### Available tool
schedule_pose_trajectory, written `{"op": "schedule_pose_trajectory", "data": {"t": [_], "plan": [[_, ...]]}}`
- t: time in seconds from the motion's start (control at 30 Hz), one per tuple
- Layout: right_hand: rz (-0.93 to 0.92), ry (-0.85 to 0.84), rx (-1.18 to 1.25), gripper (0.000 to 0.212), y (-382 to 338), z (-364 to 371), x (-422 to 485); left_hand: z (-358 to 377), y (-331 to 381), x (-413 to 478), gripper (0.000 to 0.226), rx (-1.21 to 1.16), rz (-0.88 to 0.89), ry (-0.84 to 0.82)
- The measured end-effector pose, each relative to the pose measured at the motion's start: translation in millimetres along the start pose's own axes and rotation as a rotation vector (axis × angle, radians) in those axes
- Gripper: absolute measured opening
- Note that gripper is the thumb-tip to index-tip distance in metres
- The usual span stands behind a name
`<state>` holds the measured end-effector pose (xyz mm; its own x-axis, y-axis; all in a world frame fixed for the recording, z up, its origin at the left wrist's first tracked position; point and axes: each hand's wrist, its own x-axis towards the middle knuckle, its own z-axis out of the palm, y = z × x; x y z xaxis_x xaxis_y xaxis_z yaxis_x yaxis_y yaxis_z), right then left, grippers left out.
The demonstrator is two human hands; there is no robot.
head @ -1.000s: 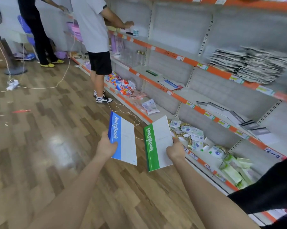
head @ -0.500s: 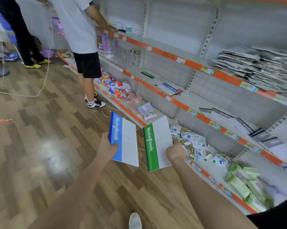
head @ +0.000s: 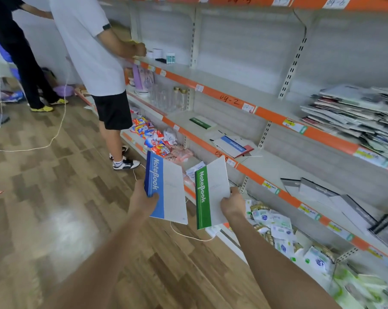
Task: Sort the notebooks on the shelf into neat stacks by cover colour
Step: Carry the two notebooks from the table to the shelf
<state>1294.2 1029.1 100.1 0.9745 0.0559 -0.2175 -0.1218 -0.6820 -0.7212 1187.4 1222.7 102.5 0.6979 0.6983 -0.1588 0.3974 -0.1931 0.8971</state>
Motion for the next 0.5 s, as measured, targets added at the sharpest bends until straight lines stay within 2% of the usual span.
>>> {"op": "schedule_pose_trajectory", "data": {"t": [0.37, 0.5], "plan": [[0.021, 0.076, 0.052, 0.032, -58, 36, 114, 30, 26, 145, 0.036, 0.01, 0.044, -0.064], [0.004, 0.124, 0.108, 0.038, -92, 39, 159, 35, 49, 212, 0.039, -0.002, 0.102, -0.119]]}}
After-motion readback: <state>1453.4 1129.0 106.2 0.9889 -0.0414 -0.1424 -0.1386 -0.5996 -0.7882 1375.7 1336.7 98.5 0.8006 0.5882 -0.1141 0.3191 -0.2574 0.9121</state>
